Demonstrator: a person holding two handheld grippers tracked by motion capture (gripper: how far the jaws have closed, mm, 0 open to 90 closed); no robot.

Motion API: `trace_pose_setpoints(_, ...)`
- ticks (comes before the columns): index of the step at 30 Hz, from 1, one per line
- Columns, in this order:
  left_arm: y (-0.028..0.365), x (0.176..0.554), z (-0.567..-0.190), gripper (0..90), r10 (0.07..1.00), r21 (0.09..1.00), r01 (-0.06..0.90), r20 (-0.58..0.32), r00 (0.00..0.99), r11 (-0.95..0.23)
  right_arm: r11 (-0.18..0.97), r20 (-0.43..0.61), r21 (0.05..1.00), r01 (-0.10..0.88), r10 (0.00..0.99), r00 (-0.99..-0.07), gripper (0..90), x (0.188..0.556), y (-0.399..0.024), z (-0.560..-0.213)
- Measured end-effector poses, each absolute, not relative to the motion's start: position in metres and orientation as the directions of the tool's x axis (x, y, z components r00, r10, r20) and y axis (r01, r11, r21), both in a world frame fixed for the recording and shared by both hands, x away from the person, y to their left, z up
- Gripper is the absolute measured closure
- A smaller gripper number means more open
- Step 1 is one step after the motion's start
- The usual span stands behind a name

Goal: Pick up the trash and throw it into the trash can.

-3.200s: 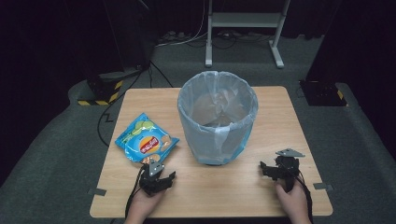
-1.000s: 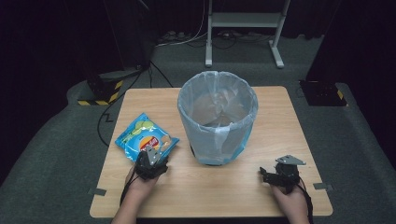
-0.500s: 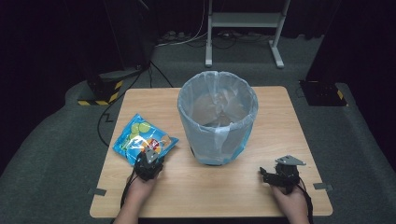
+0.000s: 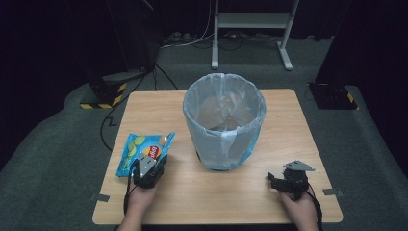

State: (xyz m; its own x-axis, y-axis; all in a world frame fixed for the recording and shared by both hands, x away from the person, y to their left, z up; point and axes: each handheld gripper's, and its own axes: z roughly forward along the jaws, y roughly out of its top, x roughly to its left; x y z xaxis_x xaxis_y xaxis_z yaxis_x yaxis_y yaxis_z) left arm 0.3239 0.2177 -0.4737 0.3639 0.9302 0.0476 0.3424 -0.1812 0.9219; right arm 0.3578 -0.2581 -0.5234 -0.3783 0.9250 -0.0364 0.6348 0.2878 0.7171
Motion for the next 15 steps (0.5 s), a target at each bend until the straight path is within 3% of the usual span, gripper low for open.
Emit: trace_pose_setpoints(15,0.215,0.301,-0.418,82.7,0.929,0.983,0.158,0.028,0.369,-0.092,0.286,-0.037,0.717,0.636,0.926,-0.375,19.5,0.357,-0.257,-0.523)
